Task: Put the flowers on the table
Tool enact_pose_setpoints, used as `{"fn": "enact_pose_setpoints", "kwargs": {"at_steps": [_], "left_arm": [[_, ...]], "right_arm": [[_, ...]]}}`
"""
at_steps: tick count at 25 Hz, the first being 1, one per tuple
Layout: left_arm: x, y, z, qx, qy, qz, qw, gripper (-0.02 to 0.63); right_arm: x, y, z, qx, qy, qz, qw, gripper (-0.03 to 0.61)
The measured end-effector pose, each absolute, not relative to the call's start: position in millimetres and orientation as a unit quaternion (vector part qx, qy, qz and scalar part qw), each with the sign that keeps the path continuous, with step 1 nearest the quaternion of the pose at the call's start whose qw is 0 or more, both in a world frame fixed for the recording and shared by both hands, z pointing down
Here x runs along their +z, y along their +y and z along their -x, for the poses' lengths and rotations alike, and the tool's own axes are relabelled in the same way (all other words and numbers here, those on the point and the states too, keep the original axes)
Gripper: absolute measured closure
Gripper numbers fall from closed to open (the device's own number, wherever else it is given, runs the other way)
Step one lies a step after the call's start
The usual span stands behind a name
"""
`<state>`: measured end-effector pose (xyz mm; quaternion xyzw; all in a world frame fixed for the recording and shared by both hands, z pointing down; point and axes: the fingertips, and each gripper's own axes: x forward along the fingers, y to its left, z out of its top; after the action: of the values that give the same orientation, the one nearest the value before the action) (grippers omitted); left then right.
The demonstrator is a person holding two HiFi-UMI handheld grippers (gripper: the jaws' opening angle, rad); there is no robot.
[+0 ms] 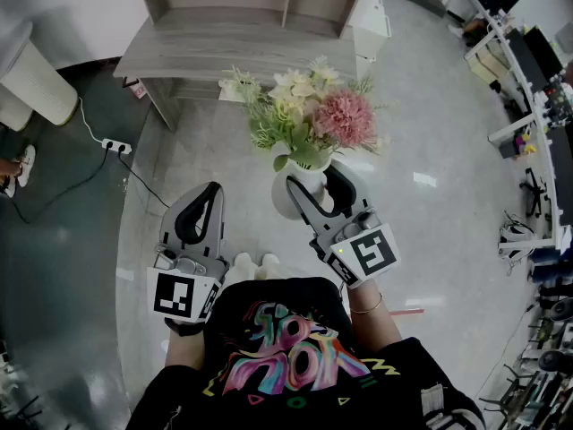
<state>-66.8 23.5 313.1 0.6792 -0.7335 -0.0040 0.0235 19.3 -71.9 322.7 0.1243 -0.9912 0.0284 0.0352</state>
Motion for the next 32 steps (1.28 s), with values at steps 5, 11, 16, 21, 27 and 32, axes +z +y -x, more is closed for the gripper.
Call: {"fn": "enact_pose_setpoints", "kwargs": {"at_steps": [5,11,16,21,27,32], "left_arm": [[317.7,19.2,67.5,0.001,-0.740,-0.672,0.025,0.583],[318.8,21.9,70.8,0.015,-0.758,-0.651,0.025,0.583],[317.0,24.1,76.6,0.020,-0.768,-0.640,0.020,0.583],[315.1,29.1,82.5,0.018,-0.777,-0.629,0.021,0.583],[316.6,32.0,82.2,0.018,-0.776,-0.631,0.024,0.583],[318.7,29.4,82.6,0.017,-0.768,-0.640,0.023,0.583]], "right_arm": [[325.4,-76.3,-22.6,0.027,-0.992,-0.121,0.038,0.331],[327.4,-78.9,-23.1,0.035,-0.993,-0.102,0.037,0.331],[326.7,-80.1,-23.5,0.034,-0.995,-0.091,0.035,0.330],[325.0,-80.4,-22.5,0.036,-0.995,-0.087,0.034,0.331],[326.8,-78.2,-22.9,0.037,-0.995,-0.087,0.036,0.330],[329.2,-78.4,-23.2,0.033,-0.994,-0.096,0.040,0.330]]}}
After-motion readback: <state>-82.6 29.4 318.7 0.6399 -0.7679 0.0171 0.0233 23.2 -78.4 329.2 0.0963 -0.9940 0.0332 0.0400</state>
